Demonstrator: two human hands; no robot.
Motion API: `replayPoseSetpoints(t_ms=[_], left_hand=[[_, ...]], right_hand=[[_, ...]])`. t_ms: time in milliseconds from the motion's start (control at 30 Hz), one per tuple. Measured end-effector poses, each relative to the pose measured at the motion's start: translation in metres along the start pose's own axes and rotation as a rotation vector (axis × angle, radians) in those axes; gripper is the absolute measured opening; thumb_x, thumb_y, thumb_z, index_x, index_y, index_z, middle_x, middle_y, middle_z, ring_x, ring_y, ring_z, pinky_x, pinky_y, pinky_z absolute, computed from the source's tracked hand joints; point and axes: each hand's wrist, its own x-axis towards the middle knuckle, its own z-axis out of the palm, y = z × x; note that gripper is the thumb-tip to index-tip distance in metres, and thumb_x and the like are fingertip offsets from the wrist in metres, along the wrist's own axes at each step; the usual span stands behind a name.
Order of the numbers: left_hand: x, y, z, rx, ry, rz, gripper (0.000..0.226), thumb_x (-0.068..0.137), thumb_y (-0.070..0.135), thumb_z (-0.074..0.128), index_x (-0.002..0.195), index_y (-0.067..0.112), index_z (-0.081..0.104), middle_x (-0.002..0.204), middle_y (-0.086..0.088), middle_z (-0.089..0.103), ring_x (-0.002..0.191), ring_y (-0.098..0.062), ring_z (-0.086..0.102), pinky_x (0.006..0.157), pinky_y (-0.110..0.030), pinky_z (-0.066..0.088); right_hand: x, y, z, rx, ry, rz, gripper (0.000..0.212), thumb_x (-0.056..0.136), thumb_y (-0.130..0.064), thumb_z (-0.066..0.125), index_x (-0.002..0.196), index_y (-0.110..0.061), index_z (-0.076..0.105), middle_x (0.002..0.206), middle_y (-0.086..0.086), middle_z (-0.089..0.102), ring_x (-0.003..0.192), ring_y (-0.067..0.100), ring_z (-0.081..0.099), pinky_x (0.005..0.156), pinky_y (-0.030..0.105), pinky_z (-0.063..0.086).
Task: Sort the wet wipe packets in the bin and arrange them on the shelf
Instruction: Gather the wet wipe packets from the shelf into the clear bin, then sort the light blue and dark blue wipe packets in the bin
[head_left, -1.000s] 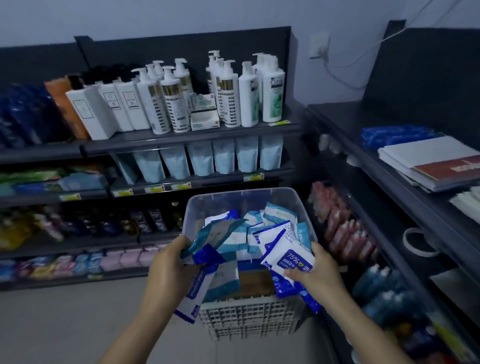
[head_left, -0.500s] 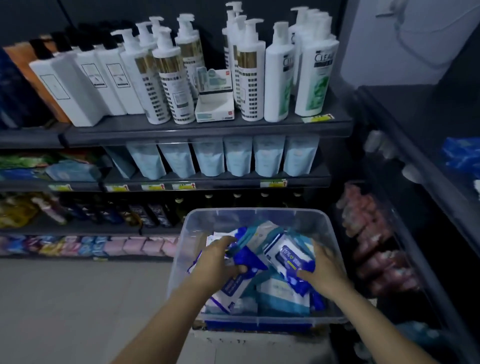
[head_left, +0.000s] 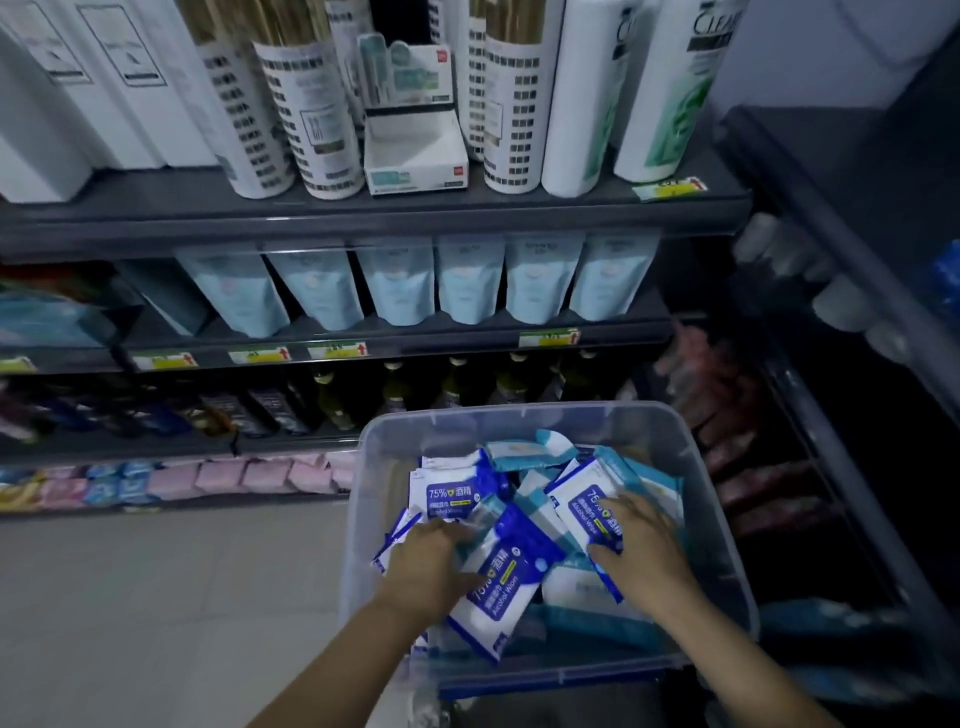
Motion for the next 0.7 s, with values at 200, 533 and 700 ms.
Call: replayPoseSetpoints(t_ms=[200,533,700], left_hand=[[0.004,-0.004,-0.001,0.106,-0.111,0.096,0.078,0.072,0.049,0.074,0.138,0.026,0.041,0.134,0.003,0.044,0.123,-0.018,0.038,0.101,-0.034,0.037],[0.019,-0.018,-0.036,-0.178,0.013,0.144,0.026,0.085,0.005,0.061,0.109,0.013,0.057,0.114,-0.008,0.064,0.101,-0.022,0.059,0.081,-0.028,0.046],[0.016,-0.022,-0.062,-0.189,0.032,0.189,0.033,0.088,0.008,0.061,0.118,0.02,0.057,0.123,-0.006,0.057,0.108,-0.02,0.057,0.086,-0.026,0.048]], right_hand=[[0.001,-0.039,0.018,-0.087,-0.075,-0.041,0.068,0.086,-0.043,0.06,0.145,-0.026,0.03,0.153,-0.005,0.025,0.142,0.016,0.018,0.116,0.032,0.018],[0.018,-0.078,0.023,0.35,-0.118,-0.024,0.031,0.087,-0.022,0.064,0.116,-0.015,0.054,0.112,0.005,0.065,0.102,0.02,0.061,0.084,0.031,0.05],[0.029,-0.079,0.018,0.772,-0.277,0.026,0.023,0.08,-0.006,0.07,0.101,-0.012,0.063,0.109,0.01,0.069,0.097,0.021,0.065,0.086,0.038,0.053]])
